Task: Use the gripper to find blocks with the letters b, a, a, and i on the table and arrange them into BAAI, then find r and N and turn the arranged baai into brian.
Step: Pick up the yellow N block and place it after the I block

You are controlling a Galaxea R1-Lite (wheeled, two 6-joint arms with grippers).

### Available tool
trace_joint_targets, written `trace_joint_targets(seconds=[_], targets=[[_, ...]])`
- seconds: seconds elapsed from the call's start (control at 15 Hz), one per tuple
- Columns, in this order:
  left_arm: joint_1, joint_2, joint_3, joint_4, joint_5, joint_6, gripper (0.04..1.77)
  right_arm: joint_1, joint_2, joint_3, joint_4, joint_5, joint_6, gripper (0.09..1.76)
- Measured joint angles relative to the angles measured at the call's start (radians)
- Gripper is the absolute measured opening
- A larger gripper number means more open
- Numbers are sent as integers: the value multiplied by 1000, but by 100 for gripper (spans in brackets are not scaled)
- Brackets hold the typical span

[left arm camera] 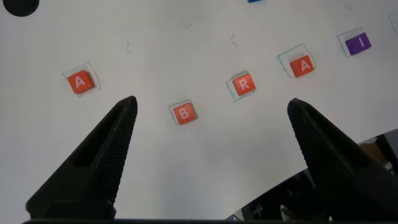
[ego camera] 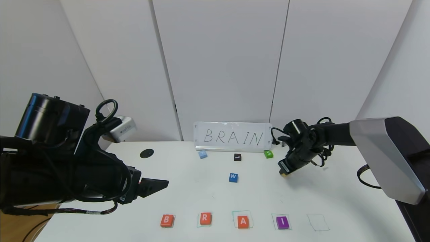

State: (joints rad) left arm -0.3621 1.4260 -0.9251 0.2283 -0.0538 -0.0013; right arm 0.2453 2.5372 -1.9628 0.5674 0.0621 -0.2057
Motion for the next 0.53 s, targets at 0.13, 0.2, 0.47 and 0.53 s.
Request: trace_joint_targets(seconds=[0.13,0.2,0.47,0.53], targets=[[0,3,0,0,0,0,172,-1,-17,12,9,0,-3,53],[0,1,0,1,0,1,172,-2,-33,23,25,-1,-7,53],[1,-3,1,1,1,1,172,-6,-137,151,54,-5,-73,53],[3,-4,1,1,1,2,172,-10,-170,200,52,2,-105,53]])
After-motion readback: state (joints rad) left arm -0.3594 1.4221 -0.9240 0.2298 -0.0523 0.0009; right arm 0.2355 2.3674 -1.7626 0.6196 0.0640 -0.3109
